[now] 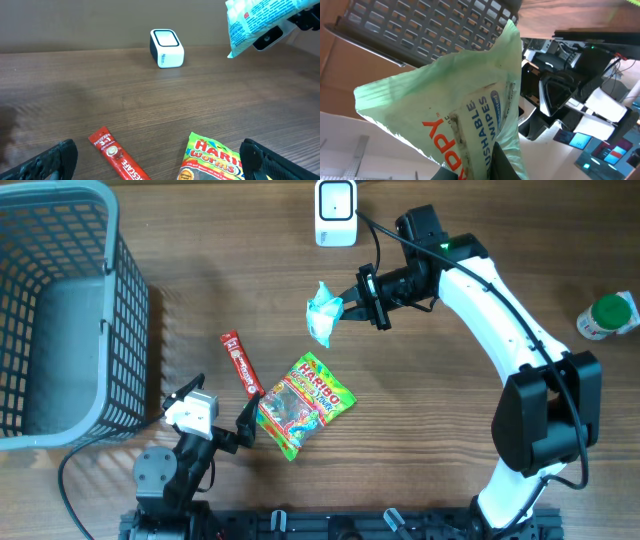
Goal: Scan the item barcode
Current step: 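Hold the wipes pack's barcode in front of the scanner window, then move the wipes pack right and drop it beside the jar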
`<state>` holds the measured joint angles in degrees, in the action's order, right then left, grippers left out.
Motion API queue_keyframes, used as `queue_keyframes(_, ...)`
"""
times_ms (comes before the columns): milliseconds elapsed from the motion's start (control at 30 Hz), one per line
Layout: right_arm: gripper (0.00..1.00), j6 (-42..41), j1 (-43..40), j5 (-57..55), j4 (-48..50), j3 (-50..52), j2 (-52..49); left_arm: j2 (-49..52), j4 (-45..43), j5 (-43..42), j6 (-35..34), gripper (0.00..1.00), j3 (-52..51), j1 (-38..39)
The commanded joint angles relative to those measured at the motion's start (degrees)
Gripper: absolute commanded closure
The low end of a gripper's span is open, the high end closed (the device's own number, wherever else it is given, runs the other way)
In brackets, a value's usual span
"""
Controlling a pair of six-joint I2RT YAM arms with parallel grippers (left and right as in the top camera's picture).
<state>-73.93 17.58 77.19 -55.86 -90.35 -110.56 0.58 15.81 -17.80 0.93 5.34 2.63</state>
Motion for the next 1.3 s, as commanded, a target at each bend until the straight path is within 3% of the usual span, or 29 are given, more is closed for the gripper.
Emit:
queue_keyframes(0,0.96,3.78,0.35,5.62,0.42,0.11,0.31,-0.20,-0.17,0.52,-0.55,0.00,-0.31,0.15)
queue_keyframes(100,0.96,20.98,0.35,0.85,5.70,0.11,0.31,-0.20,-0.17,0.52,-0.55,0.00,-0.31,0.15)
queue_keyframes(133,0.96,30.01,0.46,-5.22,6.80,0.09,0.31,-0.20,-0.17,0.52,-0.55,0.00,-0.31,0.15)
queue_keyframes(167,0.96,33.86,0.70,-11.17,6.14,0.09,0.33,-0.20,-0.17,0.52,-0.55,0.00,-0.31,0.15)
queue_keyframes(300,0.96,36.50,3.61,-34.27,8.33,0.07,0.33,-0.20,-0.17,0.52,-0.55,0.00,-0.31,0.15)
queue_keyframes(467,0.95,46.14,9.09,-61.72,24.61,-1.60,0.33,-0.20,-0.17,0.52,-0.55,0.00,-0.31,0.15)
queue_keyframes(567,0.96,46.51,9.94,-75.67,34.18,-1.79,0.13,-0.20,-0.17,0.52,-0.55,0.00,-0.31,0.15)
queue_keyframes(767,0.95,51.93,8.57,-81.37,53.72,-1.79,-1.03,-0.20,-0.17,0.52,-0.55,0.00,-0.31,0.15)
queue_keyframes(900,0.95,58.10,8.31,-84.39,64.72,-2.91,-7.61,-0.20,-0.17,0.52,-0.55,0.00,-0.31,0.15)
queue_keyframes(1133,0.95,62.12,8.26,-86.25,62.73,-18.69,-22.69,-0.20,-0.17,0.52,-0.55,0.00,-0.31,0.15)
queue_keyframes(1267,0.95,63.56,8.26,-90.27,60.50,-21.90,-25.57,-0.20,-0.17,0.52,-0.55,0.00,-0.31,0.15)
